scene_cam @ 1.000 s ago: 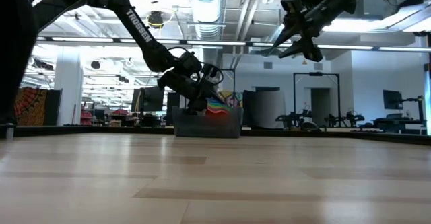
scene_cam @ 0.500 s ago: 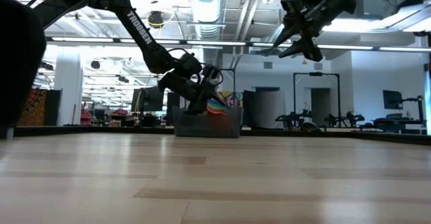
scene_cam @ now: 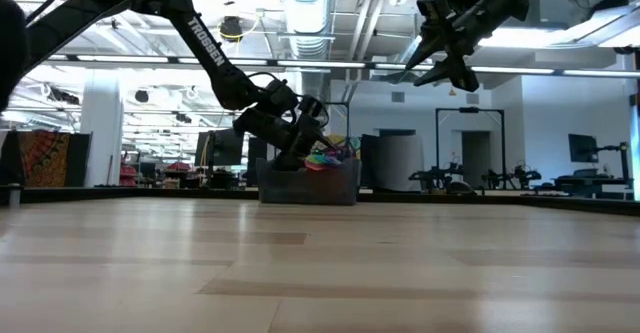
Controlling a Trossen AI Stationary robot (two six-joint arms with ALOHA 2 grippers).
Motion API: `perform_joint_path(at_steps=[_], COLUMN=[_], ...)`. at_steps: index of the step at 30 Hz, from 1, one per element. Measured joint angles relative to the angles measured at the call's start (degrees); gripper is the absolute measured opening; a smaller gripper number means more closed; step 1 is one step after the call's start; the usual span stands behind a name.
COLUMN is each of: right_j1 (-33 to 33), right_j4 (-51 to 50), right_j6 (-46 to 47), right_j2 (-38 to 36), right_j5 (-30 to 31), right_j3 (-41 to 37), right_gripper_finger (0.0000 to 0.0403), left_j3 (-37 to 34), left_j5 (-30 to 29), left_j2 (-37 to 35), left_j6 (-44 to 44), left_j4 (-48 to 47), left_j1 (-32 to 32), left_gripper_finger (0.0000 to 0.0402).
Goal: Nest measuring cups in basket
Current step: Put the nested measuring cups into the black bin
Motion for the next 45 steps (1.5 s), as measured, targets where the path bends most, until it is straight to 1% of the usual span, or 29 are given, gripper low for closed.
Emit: perform_joint_path(at_steps=[5,9,10,13,17,21,26,31,38,45], right_j1=[0.00,0.30,0.75,2.95,5.63,7.57,8.48,8.12,8.79,8.47], right_j4=[0.00,0.16,0.54,2.20,6.90,10.70,15.31,18.33,17.95,17.57], right_j6=[0.00,-0.09,-0.39,-1.06,-2.81,-6.17,-13.07,-18.37,-26.83,-30.79], right_j2=[0.02,0.11,0.59,4.44,10.63,14.24,16.91,20.79,25.73,28.53], right_j5=[0.01,0.42,1.36,4.68,6.39,9.18,11.77,11.96,11.93,13.46], right_j3=[0.00,0.00,0.05,0.13,0.07,0.03,0.04,0.16,3.93,7.56], right_gripper_finger=[0.0183,0.0183,0.0184,0.0185,0.0176,0.0163,0.0151,0.0154,0.0146,0.0131], left_j3=[0.00,0.00,0.00,0.00,0.00,0.00,0.00,0.00,0.00,0.02], left_j5=[2.16,2.48,2.45,1.97,1.65,1.72,1.66,1.20,0.98,0.69], left_j2=[0.00,0.00,0.00,0.00,0.00,0.00,0.00,0.00,0.00,-0.02], left_j6=[-2.64,-2.80,-2.80,-2.70,-2.41,-1.52,0.53,2.36,2.84,1.80], left_j4=[-0.02,-0.27,-0.31,-0.35,-0.33,-0.13,0.46,0.48,0.88,4.15], left_j1=[0.19,0.19,0.17,0.17,0.12,0.08,0.08,0.06,0.06,0.00], left_gripper_finger=[0.0194,0.0194,0.0194,0.0194,0.0194,0.0194,0.0194,0.0195,0.0195,0.0195])
